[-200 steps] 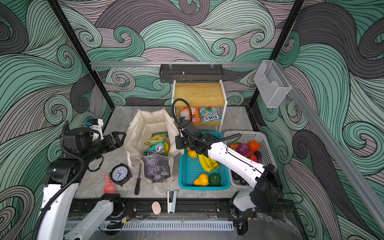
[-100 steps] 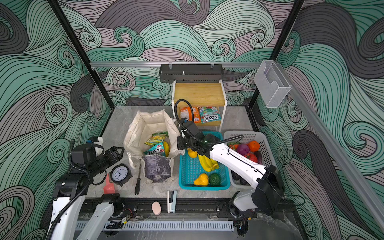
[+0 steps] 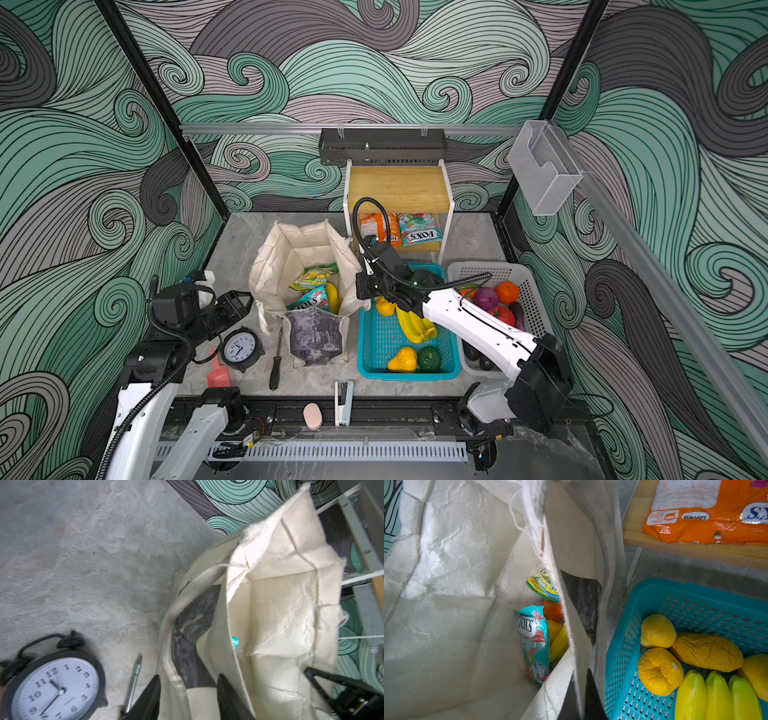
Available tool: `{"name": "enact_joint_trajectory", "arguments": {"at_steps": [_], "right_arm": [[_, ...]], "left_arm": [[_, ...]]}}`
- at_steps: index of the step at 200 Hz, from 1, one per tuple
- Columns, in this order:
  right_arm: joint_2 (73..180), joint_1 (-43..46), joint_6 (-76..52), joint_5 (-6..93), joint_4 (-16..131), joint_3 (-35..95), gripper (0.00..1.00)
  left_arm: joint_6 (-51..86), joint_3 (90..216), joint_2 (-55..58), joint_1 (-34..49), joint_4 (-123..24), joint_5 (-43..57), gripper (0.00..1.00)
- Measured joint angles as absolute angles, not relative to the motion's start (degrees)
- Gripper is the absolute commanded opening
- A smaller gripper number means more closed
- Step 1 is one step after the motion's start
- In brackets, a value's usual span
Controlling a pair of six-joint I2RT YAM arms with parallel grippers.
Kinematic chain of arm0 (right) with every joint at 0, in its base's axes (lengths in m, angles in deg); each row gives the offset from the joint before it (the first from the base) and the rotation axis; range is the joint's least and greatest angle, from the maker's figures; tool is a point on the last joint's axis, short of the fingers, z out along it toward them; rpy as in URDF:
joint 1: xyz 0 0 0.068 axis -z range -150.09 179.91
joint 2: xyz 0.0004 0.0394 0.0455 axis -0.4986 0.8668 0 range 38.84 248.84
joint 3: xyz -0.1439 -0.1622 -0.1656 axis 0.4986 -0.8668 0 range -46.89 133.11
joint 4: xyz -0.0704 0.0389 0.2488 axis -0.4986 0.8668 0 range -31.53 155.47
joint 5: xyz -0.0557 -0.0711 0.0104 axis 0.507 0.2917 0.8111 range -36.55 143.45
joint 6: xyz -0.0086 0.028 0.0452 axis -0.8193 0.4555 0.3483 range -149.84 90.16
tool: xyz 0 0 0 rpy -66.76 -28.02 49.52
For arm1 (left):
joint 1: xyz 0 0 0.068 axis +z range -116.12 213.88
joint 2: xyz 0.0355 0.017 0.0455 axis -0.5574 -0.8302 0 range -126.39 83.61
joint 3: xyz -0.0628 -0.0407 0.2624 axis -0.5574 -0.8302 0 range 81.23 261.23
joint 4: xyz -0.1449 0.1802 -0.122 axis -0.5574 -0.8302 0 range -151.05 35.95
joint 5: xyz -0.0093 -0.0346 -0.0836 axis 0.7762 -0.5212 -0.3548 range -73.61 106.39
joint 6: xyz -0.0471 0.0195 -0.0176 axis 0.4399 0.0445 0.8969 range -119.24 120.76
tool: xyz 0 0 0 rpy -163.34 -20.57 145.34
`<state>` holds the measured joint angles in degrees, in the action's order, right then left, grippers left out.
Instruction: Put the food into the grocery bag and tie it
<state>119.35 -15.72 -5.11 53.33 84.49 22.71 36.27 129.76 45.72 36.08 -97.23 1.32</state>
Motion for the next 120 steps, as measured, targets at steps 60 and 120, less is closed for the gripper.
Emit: {"name": "enact_joint_trajectory", "arguments": {"at_steps": [60,120], "right_arm": [[119.5,-15.7,-5.1,52.8,84.2,22.7,0.0],[120.2,-15.7,-5.1,52.5,83.9,22.7,0.0]], "left_arm": [[36.1,130.3,40.6,36.1,-90.7,-1.5,0.46],[34.2,134.7,40.3,36.1,-90.5,0.1,0.67]]}}
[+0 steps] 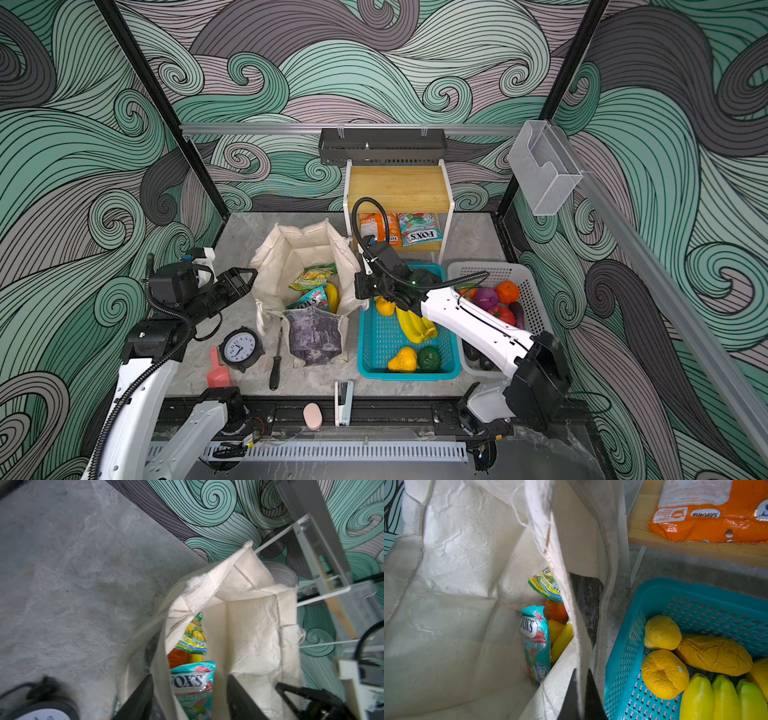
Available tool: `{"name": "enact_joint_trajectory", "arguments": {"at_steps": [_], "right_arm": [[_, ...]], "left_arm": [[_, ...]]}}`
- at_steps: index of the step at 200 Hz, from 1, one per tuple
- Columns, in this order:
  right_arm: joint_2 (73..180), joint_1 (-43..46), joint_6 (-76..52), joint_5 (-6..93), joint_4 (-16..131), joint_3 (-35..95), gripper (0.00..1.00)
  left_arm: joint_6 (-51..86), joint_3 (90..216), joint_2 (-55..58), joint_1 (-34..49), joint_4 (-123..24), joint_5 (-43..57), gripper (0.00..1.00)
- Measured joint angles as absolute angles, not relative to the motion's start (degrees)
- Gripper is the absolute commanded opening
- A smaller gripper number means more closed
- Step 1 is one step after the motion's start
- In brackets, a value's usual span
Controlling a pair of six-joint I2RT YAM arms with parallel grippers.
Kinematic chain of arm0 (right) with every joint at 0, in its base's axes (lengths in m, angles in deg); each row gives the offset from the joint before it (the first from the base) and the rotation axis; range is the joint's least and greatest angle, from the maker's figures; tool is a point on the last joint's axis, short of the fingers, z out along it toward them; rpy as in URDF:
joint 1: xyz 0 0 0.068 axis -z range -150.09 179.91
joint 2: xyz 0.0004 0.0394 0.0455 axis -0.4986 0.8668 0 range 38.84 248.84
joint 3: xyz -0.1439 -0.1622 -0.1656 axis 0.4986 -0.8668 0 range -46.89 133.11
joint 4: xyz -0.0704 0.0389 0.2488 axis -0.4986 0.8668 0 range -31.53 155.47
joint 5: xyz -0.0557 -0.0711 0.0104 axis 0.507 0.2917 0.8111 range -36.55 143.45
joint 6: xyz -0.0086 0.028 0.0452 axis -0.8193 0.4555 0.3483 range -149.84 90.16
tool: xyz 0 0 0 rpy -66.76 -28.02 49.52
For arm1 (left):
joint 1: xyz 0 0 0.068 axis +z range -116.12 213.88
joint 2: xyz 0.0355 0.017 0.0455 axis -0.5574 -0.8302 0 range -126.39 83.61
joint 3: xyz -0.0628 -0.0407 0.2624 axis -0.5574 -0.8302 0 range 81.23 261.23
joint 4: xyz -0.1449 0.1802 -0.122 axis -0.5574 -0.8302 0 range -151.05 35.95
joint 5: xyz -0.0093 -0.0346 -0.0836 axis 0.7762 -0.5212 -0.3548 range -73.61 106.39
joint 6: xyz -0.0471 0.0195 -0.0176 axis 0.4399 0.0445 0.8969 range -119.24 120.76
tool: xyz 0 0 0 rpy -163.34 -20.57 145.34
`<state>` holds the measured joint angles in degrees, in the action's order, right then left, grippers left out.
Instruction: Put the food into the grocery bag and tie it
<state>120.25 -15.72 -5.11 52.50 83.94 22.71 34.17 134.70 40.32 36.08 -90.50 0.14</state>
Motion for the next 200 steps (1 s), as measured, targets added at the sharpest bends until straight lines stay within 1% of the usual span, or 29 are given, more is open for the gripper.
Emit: {"name": "enact_joint_trajectory", "arguments": {"at_steps": [35,38,50,54,64,69,100,159,178,200], "right_arm": [[120.3,-15.7,-5.1,52.3,83.9,22.7,0.0],[120.3,-15.7,-5.1,52.3,83.9,22.7,0.0],[120.3,-15.7,-5.1,52.3,83.9,22.7,0.0],[120.3,-15.7,-5.0,52.3,83.9,22.7,0.0],[120.3,-15.7,-4.9,52.3,83.9,22.7,0.0],[120.3,-15.7,-4.9,52.3,83.9,22.7,0.0],[120.3,-15.7,-4.9,52.3,83.9,22.8,0.0],[119.3,-15.5,-5.6,54.5,86.9,24.9,0.0],[118.7,-15.5,-5.6,54.5,87.8,24.9,0.0],[118.0,-15.5,-5.6,54.5,87.9,25.0,0.0]], "left_arm": [[34.3,134.5,38.3,36.1,-90.1,-1.3,0.67],[34.3,134.5,37.9,36.1,-90.0,-1.5,0.66],[34.1,134.0,36.5,36.1,-89.5,-2.8,0.5],[34.6,133.7,36.0,36.1,-89.1,-3.3,0.42],[34.2,133.0,34.8,36.1,-88.6,-4.4,0.11],[34.3,132.6,34.2,36.1,-88.4,-4.9,0.0],[33.1,133.8,33.5,36.1,-89.6,-5.3,0.0],[28.7,144.9,33.4,36.1,-96.2,-0.1,0.0],[28.4,144.4,33.4,36.1,-96.1,-0.6,0.0],[28.5,140.7,33.0,36.1,-94.3,-2.0,0.0]]}}
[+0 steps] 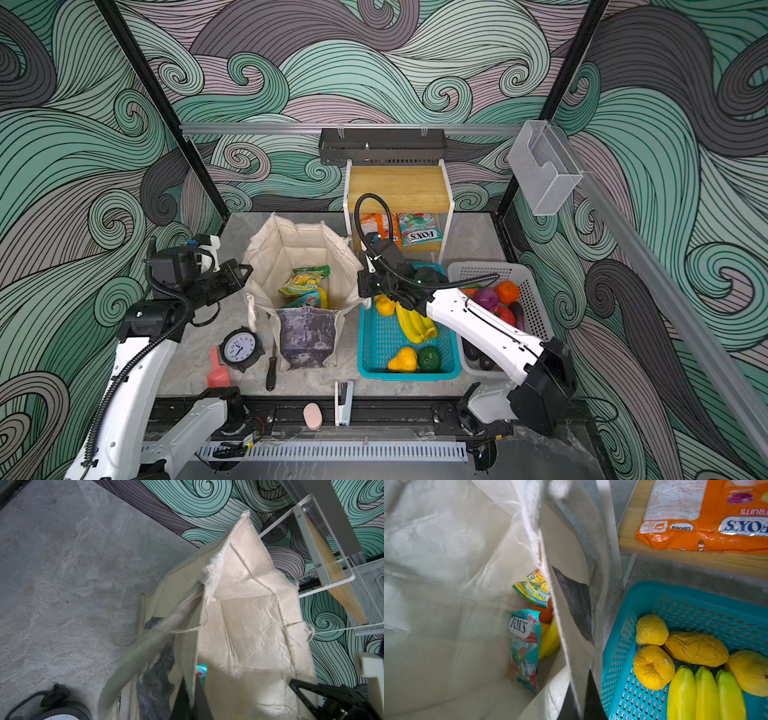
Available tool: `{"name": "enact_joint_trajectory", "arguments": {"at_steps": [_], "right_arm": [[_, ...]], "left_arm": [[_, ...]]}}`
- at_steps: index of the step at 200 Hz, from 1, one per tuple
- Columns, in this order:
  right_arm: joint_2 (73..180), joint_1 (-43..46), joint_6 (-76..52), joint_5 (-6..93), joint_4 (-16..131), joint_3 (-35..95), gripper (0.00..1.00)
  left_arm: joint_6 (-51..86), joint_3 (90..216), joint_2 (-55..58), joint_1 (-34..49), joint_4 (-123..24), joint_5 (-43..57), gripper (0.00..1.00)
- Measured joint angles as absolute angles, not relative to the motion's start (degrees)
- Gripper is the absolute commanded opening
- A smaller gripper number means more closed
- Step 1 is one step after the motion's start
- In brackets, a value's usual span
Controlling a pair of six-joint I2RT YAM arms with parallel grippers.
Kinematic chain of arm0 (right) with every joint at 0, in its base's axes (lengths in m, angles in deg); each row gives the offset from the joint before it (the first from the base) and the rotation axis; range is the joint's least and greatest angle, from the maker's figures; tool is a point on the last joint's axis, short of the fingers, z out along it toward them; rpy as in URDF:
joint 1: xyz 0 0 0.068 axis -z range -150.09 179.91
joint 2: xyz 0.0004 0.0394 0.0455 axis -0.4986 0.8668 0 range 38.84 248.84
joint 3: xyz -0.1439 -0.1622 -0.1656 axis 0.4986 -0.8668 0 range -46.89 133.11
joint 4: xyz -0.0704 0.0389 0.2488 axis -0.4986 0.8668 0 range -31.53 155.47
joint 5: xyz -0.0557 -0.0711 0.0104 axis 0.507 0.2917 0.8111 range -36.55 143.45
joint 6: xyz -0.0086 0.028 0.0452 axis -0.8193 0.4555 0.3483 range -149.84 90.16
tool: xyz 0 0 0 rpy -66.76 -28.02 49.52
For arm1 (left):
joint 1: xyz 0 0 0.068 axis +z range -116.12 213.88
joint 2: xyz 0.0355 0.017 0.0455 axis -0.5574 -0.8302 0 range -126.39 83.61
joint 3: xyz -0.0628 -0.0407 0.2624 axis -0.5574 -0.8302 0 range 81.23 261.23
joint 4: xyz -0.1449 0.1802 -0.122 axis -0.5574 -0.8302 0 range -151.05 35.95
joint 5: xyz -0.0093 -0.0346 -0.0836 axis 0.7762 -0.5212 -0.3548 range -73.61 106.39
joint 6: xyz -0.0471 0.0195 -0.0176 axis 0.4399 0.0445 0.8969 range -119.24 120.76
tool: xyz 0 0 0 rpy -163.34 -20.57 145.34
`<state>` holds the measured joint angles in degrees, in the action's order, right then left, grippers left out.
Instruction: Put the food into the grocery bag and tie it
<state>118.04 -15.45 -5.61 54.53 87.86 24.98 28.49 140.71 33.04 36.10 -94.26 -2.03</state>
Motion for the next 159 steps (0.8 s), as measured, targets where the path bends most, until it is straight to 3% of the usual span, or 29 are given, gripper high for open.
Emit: {"name": "enact_joint_trajectory", "arguments": {"at_steps": [35,83,159], "right_arm": [[118.7,-15.4,-5.6,54.4,88.2,25.9,0.0],[122.7,-16.1,-7.3,53.5,92.8,38.7,0.0],[122.4,-16.1,-6.6,54.6,91.1,31.7,0.01]], "left_arm": [[28.4,137.1,32.4,36.1,-92.6,-2.6,0.0],[27.9,140.7,31.0,36.1,-93.0,-1.8,0.0],[27.7,138.9,30.9,36.1,-91.8,-1.9,0.0]]}}
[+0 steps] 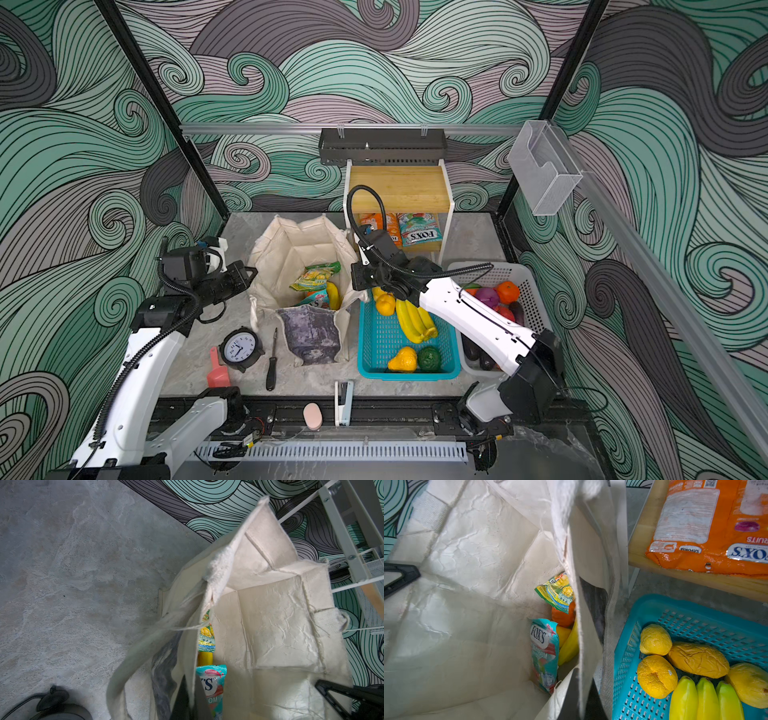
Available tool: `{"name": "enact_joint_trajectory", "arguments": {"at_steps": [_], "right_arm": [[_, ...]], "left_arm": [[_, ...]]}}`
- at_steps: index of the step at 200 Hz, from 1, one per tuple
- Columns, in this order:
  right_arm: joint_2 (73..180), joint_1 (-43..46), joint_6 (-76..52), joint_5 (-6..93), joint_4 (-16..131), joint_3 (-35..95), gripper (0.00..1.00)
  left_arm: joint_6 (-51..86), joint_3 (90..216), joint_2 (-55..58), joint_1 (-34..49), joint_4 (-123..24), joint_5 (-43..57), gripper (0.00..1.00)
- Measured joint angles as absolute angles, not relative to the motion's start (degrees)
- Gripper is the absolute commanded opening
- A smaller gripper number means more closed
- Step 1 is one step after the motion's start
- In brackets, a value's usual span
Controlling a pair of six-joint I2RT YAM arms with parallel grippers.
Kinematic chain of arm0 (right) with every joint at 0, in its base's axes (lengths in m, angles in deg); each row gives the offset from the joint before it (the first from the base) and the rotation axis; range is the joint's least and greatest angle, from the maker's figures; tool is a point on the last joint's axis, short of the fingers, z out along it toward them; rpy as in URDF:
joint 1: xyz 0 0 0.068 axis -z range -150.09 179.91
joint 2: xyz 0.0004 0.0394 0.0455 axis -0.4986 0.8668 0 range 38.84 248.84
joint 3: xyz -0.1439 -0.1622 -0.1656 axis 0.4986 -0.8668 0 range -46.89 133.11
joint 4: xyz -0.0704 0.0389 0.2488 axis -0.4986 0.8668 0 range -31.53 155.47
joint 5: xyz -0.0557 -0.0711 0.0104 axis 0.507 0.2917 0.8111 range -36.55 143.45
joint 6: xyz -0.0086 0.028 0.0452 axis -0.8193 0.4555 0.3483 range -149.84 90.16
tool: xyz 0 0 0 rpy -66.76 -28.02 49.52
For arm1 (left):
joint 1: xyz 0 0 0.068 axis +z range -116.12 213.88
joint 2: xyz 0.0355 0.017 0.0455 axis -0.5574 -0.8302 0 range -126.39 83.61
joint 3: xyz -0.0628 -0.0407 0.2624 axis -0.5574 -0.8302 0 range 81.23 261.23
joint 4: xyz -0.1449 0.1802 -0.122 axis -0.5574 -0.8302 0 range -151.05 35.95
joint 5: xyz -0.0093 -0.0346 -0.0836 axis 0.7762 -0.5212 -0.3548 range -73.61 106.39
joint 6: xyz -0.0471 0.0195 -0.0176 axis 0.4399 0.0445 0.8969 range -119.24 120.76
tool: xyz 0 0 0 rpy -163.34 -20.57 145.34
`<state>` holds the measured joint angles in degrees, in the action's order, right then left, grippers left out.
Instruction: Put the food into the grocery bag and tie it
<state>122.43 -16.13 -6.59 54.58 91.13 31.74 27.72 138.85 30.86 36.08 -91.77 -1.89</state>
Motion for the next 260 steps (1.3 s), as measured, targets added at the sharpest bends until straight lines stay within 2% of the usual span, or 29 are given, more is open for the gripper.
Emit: {"name": "enact_joint_trajectory", "arguments": {"at_steps": [11,26,37,52,66,69,72,75,135,166,209,260], "right_arm": [[122.4,-16.1,-6.5,54.7,90.8,31.2,0.05],[122.4,-16.1,-6.5,54.8,90.4,31.0,0.16],[122.0,-16.1,-6.4,54.8,89.9,30.9,0.33],[120.8,-16.1,-7.0,54.9,89.1,29.9,0.66],[118.8,-16.1,-7.3,55.0,89.1,28.9,0.84],[118.3,-16.1,-7.0,55.0,89.1,28.7,0.88],[117.8,-16.1,-7.4,55.1,89.1,28.5,0.97],[117.1,-16.1,-7.3,55.2,89.2,28.3,0.99],[104.4,-14.4,-8.8,60.7,90.1,24.5,1.0],[98.0,-10.6,-10.1,62.3,92.4,21.8,1.0],[92.4,2.9,-10.7,61.2,95.3,18.2,1.0],[94.7,19.4,-9.4,57.9,96.0,12.8,1.0]], "left_arm": [[27.6,138.5,30.9,36.1,-91.3,-2.3,0.0],[27.1,137.6,30.9,36.1,-90.3,-2.7,0.0],[26.8,136.6,31.0,36.1,-89.7,-2.9,0.0],[26.6,135.0,31.4,36.1,-88.6,-3.2,0.0],[26.2,133.7,32.1,36.1,-88.0,-3.3,0.0],[26.1,133.4,32.2,36.1,-87.9,-3.3,0.0],[26.0,133.3,32.4,36.1,-87.8,-3.3,0.0],[26.0,133.2,32.5,36.1,-87.8,-3.3,0.0],[24.7,132.5,33.1,36.1,-87.2,-3.4,0.0],[24.6,132.1,33.9,36.1,-87.0,-3.6,0.0],[24.3,132.0,34.2,36.1,-87.0,-3.7,0.0],[23.7,131.9,35.1,36.1,-87.0,-3.6,0.0]]}}
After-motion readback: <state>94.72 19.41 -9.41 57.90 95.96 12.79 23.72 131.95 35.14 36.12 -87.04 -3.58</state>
